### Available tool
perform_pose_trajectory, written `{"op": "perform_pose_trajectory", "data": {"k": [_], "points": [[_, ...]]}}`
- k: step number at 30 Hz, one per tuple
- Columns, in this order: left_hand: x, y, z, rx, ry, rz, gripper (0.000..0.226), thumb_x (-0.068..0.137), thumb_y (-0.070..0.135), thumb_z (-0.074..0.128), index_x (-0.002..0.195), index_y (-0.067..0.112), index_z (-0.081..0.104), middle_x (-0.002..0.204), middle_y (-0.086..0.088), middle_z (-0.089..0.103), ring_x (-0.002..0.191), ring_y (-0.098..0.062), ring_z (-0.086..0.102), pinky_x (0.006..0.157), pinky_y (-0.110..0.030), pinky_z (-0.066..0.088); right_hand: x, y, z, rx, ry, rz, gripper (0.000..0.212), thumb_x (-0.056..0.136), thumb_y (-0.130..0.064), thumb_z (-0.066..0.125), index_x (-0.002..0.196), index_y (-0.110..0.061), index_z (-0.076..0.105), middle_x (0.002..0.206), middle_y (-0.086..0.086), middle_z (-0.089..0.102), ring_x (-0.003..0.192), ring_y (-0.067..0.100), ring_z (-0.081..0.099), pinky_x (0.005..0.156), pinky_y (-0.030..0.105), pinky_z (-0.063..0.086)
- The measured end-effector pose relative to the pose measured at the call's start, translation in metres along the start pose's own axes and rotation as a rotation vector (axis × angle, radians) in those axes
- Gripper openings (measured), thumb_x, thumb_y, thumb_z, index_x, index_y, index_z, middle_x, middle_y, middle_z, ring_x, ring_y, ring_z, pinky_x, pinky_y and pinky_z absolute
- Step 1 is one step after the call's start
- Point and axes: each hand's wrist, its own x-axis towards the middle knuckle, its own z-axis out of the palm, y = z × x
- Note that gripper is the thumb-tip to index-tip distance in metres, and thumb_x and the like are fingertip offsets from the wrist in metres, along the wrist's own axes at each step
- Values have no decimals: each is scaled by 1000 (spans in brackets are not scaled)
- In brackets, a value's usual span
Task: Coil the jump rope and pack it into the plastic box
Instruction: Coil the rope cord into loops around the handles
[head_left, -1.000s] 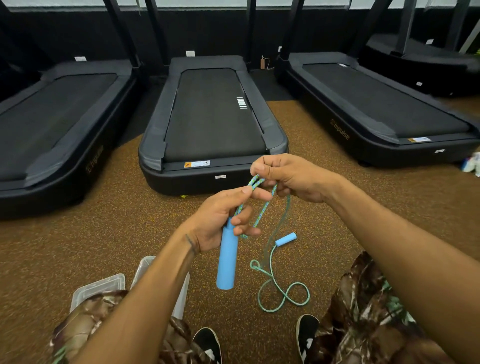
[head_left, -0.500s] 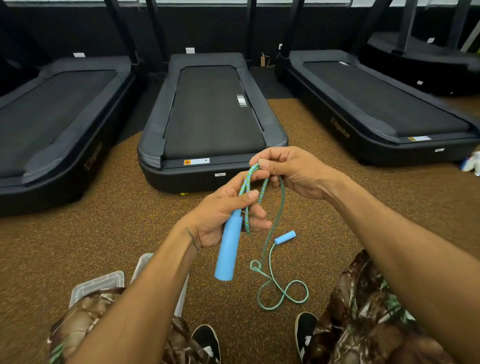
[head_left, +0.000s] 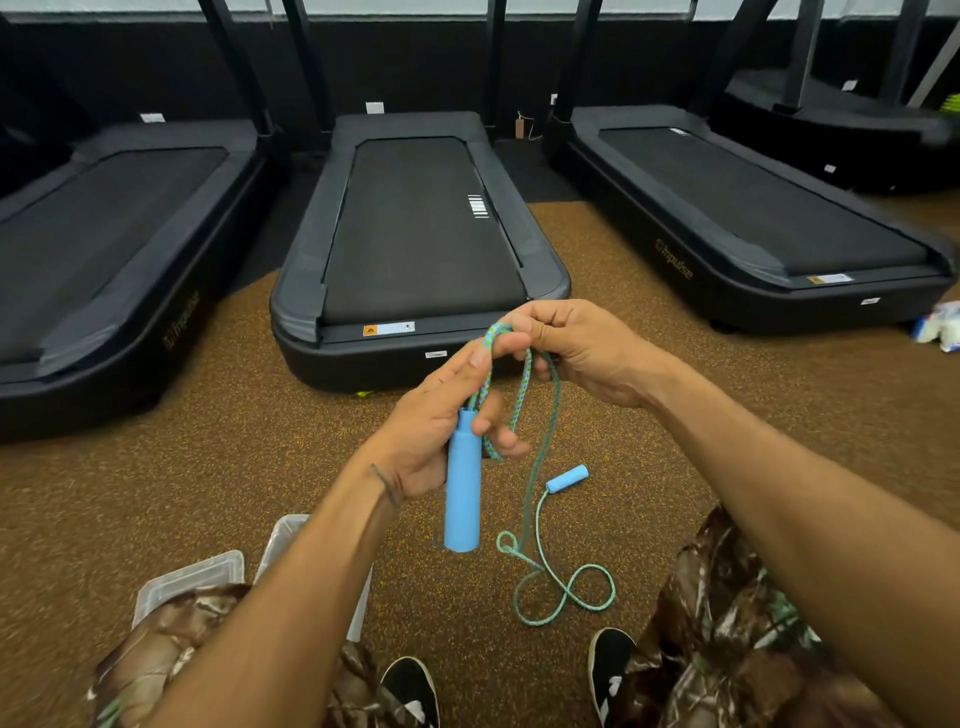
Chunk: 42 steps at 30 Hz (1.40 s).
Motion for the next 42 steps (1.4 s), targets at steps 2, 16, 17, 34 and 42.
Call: {"op": "perform_pose_trajectory", "data": {"k": [2, 16, 17, 34, 42], "points": [[0, 1, 3, -51, 27, 8, 32, 95, 40, 49, 118, 30, 68, 51, -2, 39, 50, -20, 55, 95, -68, 43, -1, 3, 1, -13, -28, 18, 17, 99, -19, 56, 96, -12, 71, 72, -1, 53, 59, 9, 39, 56, 21, 33], [3, 2, -1, -43, 50, 0, 31, 95, 43, 49, 117, 27, 62, 53, 2, 43, 68, -25, 71, 99, -66, 38, -2, 22, 9, 100, 0, 53, 22, 98, -29, 55, 104, -18, 73, 85, 6, 58, 63, 10, 42, 61, 25, 36], [4, 2, -2, -60, 50, 20, 30, 95, 44, 48, 115, 28, 63, 55, 2, 45, 70, -25, 72, 97, -66, 39, -3, 25, 10, 111, -6, 66, 28, 96, -34, 55, 109, -15, 71, 87, 9, 58, 64, 12, 44, 63, 27, 38], [13, 29, -27, -267, 50, 101, 25, 101, 50, 36, 98, 36, 57, 124, -8, 70, 118, -40, 63, 90, -77, 38, -46, 87, 15, -378, 16, 239, 23, 102, -31, 51, 94, -19, 69, 69, -4, 59, 61, 9, 53, 58, 22, 44], [13, 9, -31, -64, 151, -16, 28, 103, 51, 31, 103, 32, 51, 129, -16, 67, 116, -47, 62, 88, -59, 44, -45, 56, 29, -903, -112, 62, 26, 89, -58, 57, 95, -40, 74, 61, -20, 64, 54, 1, 53, 56, 28, 42]]}}
